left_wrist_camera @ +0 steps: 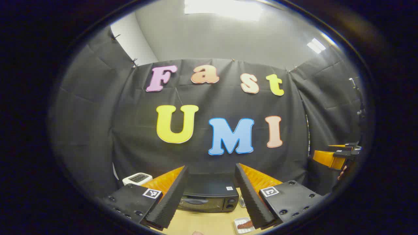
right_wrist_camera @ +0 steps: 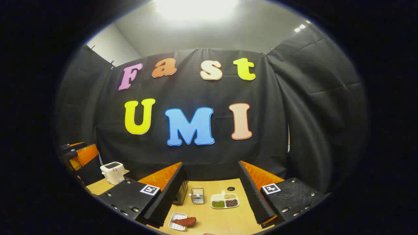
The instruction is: Open the electric oven with the left hand, put the food in, and close the electric oven.
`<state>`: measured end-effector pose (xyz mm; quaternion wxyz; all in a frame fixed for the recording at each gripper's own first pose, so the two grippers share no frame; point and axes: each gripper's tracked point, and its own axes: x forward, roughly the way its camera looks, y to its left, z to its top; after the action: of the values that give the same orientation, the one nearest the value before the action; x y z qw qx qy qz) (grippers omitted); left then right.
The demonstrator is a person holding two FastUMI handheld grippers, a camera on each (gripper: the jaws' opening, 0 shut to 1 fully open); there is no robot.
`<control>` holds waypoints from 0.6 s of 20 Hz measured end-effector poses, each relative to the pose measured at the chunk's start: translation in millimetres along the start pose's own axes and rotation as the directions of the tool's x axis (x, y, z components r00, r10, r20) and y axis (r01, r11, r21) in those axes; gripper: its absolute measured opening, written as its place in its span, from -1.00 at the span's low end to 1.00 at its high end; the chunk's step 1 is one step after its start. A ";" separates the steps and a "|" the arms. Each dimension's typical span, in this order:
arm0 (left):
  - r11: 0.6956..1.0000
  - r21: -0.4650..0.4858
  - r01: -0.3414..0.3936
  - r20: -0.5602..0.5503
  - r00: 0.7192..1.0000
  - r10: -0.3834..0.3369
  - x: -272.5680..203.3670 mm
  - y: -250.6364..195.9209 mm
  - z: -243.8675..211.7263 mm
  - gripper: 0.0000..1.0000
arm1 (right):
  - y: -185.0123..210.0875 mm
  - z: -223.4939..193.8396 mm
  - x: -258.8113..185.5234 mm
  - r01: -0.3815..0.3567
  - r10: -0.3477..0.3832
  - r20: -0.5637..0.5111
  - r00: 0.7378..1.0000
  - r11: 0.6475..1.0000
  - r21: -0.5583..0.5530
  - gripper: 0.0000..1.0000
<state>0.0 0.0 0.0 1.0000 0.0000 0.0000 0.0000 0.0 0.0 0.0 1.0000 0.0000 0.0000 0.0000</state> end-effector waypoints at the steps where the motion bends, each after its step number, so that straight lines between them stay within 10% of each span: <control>1: 1.000 0.002 0.019 0.003 1.000 -0.019 1.8 4.7 3.0 0.96 | 3.8 -3.2 0.2 0.022 -0.021 -0.010 1.000 1.000 0.008 0.96; 12: 0.994 -0.001 0.106 0.062 0.992 -0.105 15.3 56.1 14.6 0.96 | 65.8 5.8 0.4 0.103 -0.102 0.018 0.995 0.994 -0.041 0.96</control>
<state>15.3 56.1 14.6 0.9981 -0.0024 -0.0311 -0.0528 0.4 65.8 5.8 0.9984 -0.0208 -0.0079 -0.0513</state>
